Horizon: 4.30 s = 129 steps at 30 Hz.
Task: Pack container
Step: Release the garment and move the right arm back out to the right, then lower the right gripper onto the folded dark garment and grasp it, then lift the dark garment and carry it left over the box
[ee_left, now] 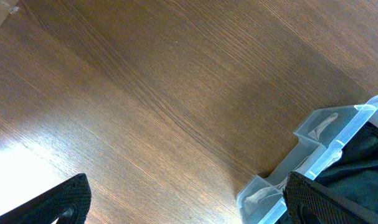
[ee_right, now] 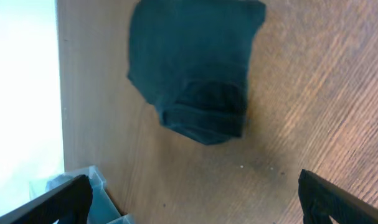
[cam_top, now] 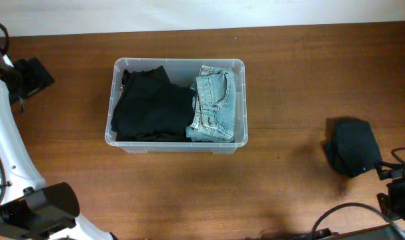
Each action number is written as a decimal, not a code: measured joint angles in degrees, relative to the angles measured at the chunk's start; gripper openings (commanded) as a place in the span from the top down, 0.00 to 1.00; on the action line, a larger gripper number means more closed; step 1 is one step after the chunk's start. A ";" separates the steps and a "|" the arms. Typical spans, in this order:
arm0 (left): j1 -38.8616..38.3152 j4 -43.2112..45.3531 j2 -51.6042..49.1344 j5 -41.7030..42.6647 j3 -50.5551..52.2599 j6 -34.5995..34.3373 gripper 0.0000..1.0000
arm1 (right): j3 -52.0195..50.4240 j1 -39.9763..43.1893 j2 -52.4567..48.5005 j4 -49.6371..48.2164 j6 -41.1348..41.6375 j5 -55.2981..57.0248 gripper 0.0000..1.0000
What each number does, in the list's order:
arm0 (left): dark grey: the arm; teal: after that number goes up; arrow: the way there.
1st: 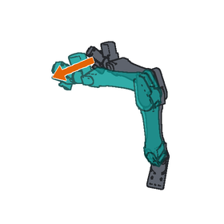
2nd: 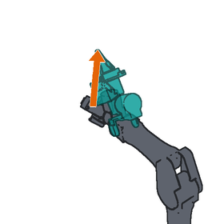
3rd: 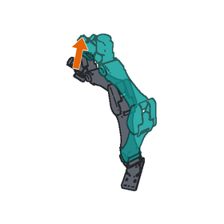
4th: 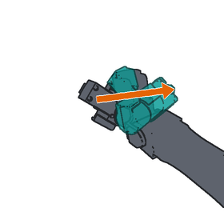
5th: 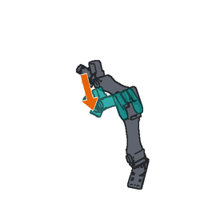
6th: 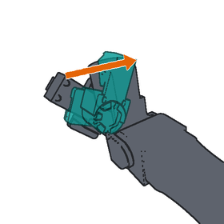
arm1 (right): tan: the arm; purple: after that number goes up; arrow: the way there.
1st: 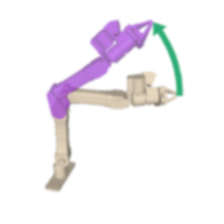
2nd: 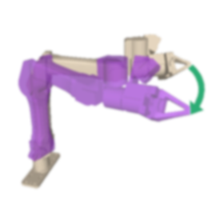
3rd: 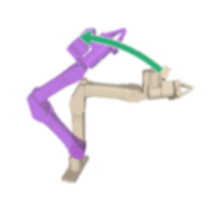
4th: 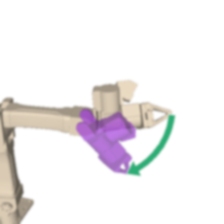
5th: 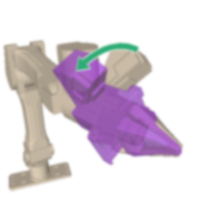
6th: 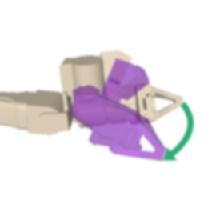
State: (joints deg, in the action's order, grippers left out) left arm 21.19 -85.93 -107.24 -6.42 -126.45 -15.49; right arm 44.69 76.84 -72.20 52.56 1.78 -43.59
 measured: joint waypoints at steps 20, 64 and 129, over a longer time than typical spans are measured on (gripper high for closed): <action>0.00 0.00 0.00 0.02 0.00 -0.02 0.01 | -1.75 -6.97 -15.28 -14.56 -0.31 -6.01 0.01; 0.00 0.02 0.00 0.02 0.00 -0.02 0.01 | 0.26 -17.07 -29.18 -32.15 10.29 -10.86 0.33; 0.00 0.02 0.00 0.00 0.00 -0.02 0.01 | 39.69 -79.49 -15.32 -35.26 31.23 -25.33 0.96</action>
State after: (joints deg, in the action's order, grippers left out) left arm 21.19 -85.91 -107.24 -6.42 -126.45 -15.51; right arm 84.38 -2.66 -87.53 17.30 33.01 -68.93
